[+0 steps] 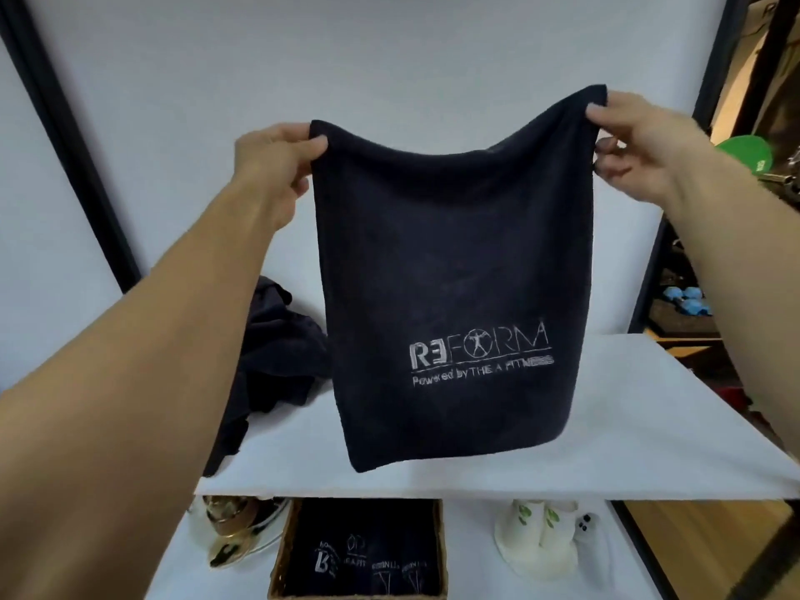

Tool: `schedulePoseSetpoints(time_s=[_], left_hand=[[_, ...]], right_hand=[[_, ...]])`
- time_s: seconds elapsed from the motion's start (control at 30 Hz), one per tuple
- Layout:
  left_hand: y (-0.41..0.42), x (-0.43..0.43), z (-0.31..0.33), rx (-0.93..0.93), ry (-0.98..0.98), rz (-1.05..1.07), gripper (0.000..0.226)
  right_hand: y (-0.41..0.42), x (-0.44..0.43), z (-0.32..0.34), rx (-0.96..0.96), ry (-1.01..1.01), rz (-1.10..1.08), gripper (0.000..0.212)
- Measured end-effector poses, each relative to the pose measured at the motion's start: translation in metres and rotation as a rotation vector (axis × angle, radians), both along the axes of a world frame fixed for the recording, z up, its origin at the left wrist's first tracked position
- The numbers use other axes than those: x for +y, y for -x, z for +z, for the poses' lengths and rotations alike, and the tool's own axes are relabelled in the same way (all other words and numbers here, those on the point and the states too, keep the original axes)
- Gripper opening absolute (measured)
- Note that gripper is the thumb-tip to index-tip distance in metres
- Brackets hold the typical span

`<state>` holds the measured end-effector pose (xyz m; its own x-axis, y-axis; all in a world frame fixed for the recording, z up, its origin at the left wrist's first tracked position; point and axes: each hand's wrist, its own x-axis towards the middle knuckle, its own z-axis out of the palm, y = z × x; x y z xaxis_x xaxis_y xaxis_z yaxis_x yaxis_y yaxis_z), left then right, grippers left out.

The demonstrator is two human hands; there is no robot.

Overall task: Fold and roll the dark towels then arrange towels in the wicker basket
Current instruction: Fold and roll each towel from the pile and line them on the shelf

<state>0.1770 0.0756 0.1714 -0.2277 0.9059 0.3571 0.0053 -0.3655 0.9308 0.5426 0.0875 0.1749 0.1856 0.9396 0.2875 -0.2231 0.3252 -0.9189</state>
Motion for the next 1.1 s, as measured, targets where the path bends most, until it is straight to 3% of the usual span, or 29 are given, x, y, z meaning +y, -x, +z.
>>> schedulePoseSetpoints(time_s=[0.13, 0.27, 0.5, 0.6, 0.7, 0.8, 0.93, 1.03, 1.1], left_hand=[[-0.008, 0.026, 0.006, -0.023, -0.033, 0.096, 0.009], [-0.004, 0.041, 0.009, -0.069, -0.055, 0.107, 0.017], [0.005, 0.021, 0.000, -0.076, -0.099, 0.005, 0.020], [0.013, -0.005, -0.018, 0.047, -0.082, -0.051, 0.021], [0.021, -0.039, -0.050, 0.292, -0.016, -0.028, 0.022], [0.032, -0.078, -0.095, 0.643, 0.097, 0.008, 0.013], [0.050, -0.112, -0.155, 1.023, 0.244, -0.210, 0.007], [0.057, -0.120, -0.182, 1.048, 0.413, -0.429, 0.006], [0.059, -0.118, -0.190, 0.964, 0.478, -0.501, 0.005]], right_hand=[[-0.012, 0.022, 0.006, -0.198, 0.012, -0.140, 0.015], [-0.019, 0.037, 0.015, -0.237, 0.016, -0.282, 0.007], [-0.025, 0.013, 0.012, -0.329, -0.046, -0.319, 0.006], [-0.026, -0.018, -0.005, -0.379, -0.080, -0.279, 0.016], [-0.027, -0.061, -0.032, -0.507, -0.005, -0.166, 0.011], [-0.027, -0.102, -0.072, -0.880, 0.124, -0.080, 0.014], [-0.019, -0.134, -0.133, -1.394, 0.292, 0.048, 0.014], [-0.018, -0.145, -0.165, -1.523, 0.375, 0.154, 0.010], [-0.019, -0.148, -0.175, -1.434, 0.456, 0.219, 0.007]])
